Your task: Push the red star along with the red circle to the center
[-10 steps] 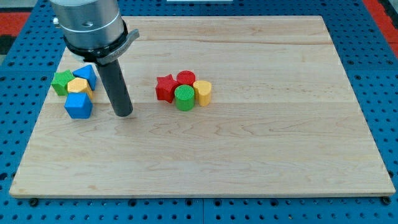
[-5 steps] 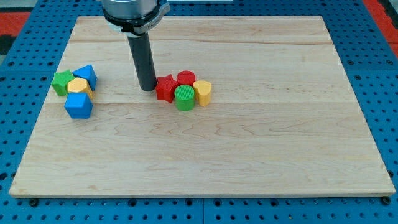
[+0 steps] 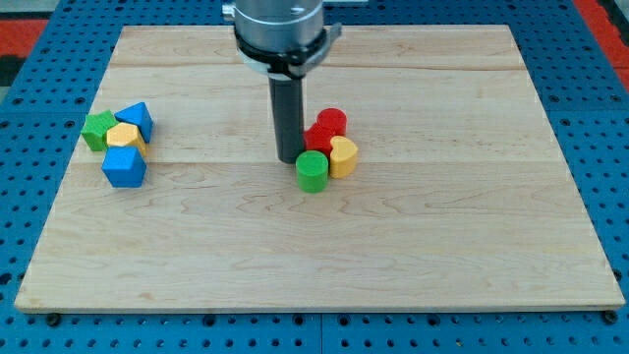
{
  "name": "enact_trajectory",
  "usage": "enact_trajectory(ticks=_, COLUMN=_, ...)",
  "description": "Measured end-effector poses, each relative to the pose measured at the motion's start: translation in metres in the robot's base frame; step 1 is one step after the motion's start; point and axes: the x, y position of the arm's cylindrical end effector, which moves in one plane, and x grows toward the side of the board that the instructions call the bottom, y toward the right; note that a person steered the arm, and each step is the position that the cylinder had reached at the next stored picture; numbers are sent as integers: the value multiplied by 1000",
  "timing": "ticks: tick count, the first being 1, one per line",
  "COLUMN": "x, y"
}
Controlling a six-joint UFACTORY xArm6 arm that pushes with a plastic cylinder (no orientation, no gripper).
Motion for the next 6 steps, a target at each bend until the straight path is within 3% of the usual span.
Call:
enact_trajectory(ticks=3, x=5, y=23)
enact_trajectory(ticks=6, x=-54, y=-43)
